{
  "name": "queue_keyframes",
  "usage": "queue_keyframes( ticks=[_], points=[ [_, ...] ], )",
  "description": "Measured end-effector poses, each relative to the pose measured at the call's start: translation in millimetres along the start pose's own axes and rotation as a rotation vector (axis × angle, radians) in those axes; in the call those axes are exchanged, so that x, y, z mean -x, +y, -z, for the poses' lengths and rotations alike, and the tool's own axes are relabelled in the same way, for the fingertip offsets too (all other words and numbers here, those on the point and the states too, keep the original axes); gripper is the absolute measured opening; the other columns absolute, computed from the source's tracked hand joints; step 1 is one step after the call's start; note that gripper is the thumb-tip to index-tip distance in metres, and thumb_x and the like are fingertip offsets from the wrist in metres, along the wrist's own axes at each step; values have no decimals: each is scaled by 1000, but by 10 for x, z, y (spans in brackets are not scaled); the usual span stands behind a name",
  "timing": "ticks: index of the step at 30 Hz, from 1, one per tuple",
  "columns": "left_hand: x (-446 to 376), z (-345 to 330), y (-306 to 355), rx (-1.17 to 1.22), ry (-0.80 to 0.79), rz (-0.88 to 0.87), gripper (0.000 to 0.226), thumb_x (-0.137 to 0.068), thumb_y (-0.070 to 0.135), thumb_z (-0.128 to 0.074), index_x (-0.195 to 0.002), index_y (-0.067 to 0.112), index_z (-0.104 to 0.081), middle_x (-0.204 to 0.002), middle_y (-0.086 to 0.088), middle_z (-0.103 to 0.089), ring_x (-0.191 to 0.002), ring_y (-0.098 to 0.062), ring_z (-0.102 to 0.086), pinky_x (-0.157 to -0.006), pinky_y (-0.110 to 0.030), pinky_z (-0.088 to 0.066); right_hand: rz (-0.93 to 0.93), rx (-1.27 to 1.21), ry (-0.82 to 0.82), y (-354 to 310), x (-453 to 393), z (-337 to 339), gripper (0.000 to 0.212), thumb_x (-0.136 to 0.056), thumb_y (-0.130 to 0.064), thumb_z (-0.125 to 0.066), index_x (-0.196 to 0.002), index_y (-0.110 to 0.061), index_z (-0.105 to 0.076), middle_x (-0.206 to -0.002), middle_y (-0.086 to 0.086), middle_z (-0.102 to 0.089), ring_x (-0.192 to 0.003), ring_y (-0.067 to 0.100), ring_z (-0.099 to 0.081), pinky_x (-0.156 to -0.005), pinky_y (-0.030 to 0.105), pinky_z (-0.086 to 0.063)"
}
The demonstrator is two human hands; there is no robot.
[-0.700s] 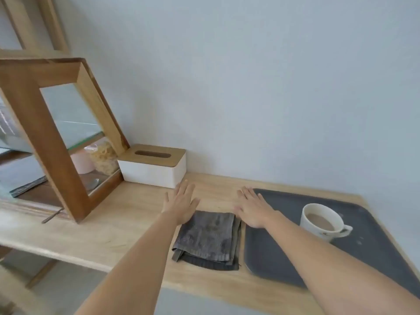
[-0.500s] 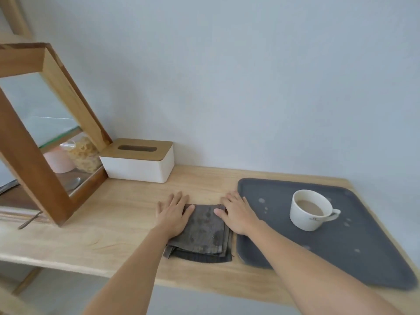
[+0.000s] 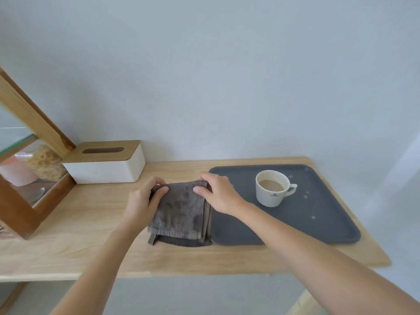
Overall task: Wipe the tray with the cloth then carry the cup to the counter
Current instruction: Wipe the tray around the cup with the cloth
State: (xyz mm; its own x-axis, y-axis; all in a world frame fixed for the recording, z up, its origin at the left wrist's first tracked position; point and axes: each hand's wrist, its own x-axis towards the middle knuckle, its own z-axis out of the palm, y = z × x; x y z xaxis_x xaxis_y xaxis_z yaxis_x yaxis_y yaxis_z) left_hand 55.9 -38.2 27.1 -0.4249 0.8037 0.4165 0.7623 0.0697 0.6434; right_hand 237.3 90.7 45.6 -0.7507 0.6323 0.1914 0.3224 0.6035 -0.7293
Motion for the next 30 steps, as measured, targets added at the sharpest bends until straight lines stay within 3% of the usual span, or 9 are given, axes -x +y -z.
queue_keyframes(
  ticks=[5,8,11,15,19,22,25,27,30],
  points=[
    [-175,48,608,28,-117,-109,5,-91,23,-59,-86,24,-58,-65,21,-62,-60,-2,-52,-56,-12,-38,20,27,53,14,164,636,8,-89,-24,-64,-94,-18,-61,-58,-8,-41,-52,5,-36,-54,18,-29],
    [-333,-178,724,62,-207,-52,5,-91,28,-60,-95,26,-63,-74,19,-68,-73,-2,-60,-70,-20,-46,11,148,55,123,220,852,17,-91,-21,-62,-105,-13,-65,-58,-9,-46,-53,3,-40,-54,17,-30],
    [-360,-518,680,85,-315,11,18,-91,27,-60,-107,27,-68,-94,11,-72,-90,-3,-65,-81,-26,-50,0,248,32,309,301,872,18,-93,-18,-57,-106,-17,-68,-82,-1,-66,-71,12,-56,-70,30,-43],
    [-195,-807,585,85,-351,16,17,-92,21,-59,-99,29,-73,-90,17,-73,-86,4,-63,-75,-19,-45,8,391,-41,620,541,753,27,-97,-16,-49,-119,-23,-64,-108,7,-68,-96,26,-62,-84,40,-48],
    [4,-838,554,-21,-454,-41,14,-88,33,-65,-94,29,-76,-103,14,-72,-89,7,-60,-77,-15,-43,155,441,-107,895,904,655,34,-97,-27,-49,-127,-17,-61,-132,6,-60,-124,21,-50,-108,34,-37],
    [180,-906,563,-266,-417,-177,41,-84,61,-52,-84,28,-76,-125,8,-64,-114,-4,-55,-98,-26,-41,222,443,-56,1066,1269,581,46,-96,-44,-44,-132,-19,-57,-147,0,-46,-142,13,-31,-117,29,-25],
    [373,-1096,735,-379,-394,-318,49,-90,62,-34,-116,32,-62,-153,8,-37,-144,-13,-28,-117,-45,-22,258,501,196,1279,1562,513,45,-97,-42,-45,-129,-13,-60,-145,1,-49,-142,16,-34,-113,34,-32],
    [498,-1237,871,-404,-505,-319,56,-93,61,-20,-145,41,-30,-161,15,-6,-149,-9,0,-120,-43,-2,184,550,317,1386,1717,493,45,-98,-40,-41,-125,-10,-63,-142,3,-52,-139,19,-38,-109,39,-36],
    [620,-1383,942,-489,-599,-255,63,-88,65,1,-147,46,10,-158,20,13,-147,-10,17,-119,-47,7,83,660,354,1497,1891,456,51,-100,-42,-32,-126,-10,-62,-140,4,-54,-137,23,-41,-109,41,-33]
  ],
)
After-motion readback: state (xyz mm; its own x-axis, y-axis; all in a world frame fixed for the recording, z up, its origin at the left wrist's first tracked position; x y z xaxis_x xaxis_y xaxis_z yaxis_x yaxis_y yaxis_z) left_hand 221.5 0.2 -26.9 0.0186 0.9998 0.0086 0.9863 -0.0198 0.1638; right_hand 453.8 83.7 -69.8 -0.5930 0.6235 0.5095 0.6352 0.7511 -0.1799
